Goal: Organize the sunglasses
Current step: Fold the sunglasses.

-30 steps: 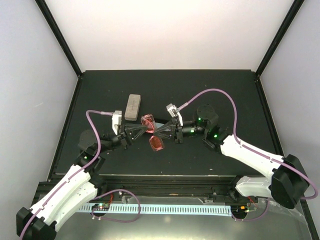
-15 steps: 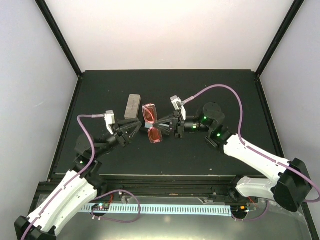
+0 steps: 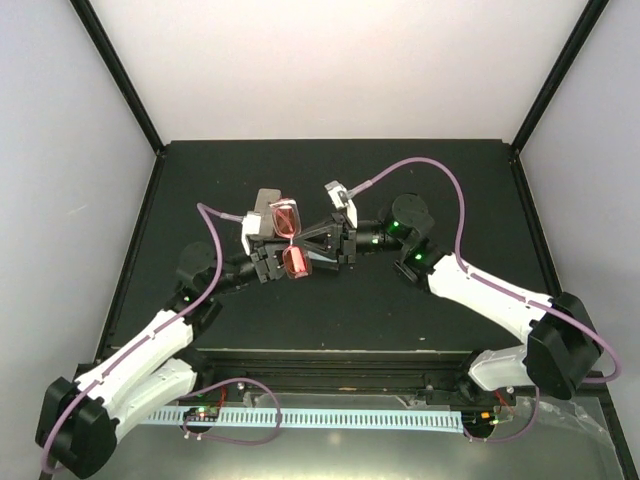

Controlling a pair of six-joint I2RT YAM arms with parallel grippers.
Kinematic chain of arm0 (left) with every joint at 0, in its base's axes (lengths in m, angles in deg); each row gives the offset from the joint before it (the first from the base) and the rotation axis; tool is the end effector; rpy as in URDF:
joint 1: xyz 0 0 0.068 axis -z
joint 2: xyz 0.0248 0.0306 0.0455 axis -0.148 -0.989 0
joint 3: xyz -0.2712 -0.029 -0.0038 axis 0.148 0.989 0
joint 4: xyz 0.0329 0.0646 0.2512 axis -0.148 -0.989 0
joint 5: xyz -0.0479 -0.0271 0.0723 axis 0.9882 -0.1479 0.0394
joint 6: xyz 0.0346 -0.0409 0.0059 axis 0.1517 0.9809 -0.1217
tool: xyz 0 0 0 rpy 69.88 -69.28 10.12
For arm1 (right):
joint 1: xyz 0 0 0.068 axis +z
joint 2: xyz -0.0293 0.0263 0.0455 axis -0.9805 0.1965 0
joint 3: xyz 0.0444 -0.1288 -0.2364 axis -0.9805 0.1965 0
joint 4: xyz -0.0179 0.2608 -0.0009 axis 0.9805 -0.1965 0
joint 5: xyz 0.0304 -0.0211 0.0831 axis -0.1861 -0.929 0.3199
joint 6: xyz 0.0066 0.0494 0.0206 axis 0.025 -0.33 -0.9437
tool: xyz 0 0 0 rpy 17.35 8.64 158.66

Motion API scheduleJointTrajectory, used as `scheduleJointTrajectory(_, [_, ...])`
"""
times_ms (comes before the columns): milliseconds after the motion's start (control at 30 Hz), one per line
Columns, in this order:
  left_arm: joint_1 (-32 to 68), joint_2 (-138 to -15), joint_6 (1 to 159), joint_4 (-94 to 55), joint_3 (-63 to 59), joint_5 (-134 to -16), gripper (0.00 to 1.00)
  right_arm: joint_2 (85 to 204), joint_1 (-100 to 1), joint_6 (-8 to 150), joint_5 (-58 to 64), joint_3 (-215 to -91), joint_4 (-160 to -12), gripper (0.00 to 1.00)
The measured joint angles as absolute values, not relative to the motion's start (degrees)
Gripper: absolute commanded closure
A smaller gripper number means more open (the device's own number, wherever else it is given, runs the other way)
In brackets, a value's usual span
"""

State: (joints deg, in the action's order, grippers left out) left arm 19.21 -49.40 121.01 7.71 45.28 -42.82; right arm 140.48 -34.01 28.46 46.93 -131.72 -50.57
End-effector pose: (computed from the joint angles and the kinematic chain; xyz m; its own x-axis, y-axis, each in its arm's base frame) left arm 0.1615 -0.1109 0.2773 -0.6872 -0.3267 -0.6489 0.6232 0.1938 -0.7576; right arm 0.1960 0.2330 0.3513 -0.6480 0.0158 -0.7615 -0.7511 -0.1793 0.6354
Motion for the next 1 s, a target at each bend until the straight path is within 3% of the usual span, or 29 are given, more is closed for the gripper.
scheduleJointTrajectory(333, [18.99, -44.24, 120.42, 10.55, 43.90, -41.05, 0.56, 140.86, -33.44, 27.92, 50.07, -131.50, -48.32, 0.99])
scheduleJointTrajectory(567, [18.99, -39.98, 114.25, 1.94, 42.99, -46.30, 0.75, 140.42, -33.46, 28.53, 50.27, -131.22, -49.21, 0.99])
scheduleJointTrajectory(733, [18.99, -34.47, 110.89, -5.12, 42.99, -54.56, 0.74, 138.91, -33.50, 30.34, 50.66, -131.04, -51.25, 0.99])
scheduleJointTrajectory(1000, [18.99, -31.79, 108.38, -14.94, 38.11, -69.31, 0.62, 138.60, -33.48, 30.58, 53.94, -129.10, -50.88, 0.99])
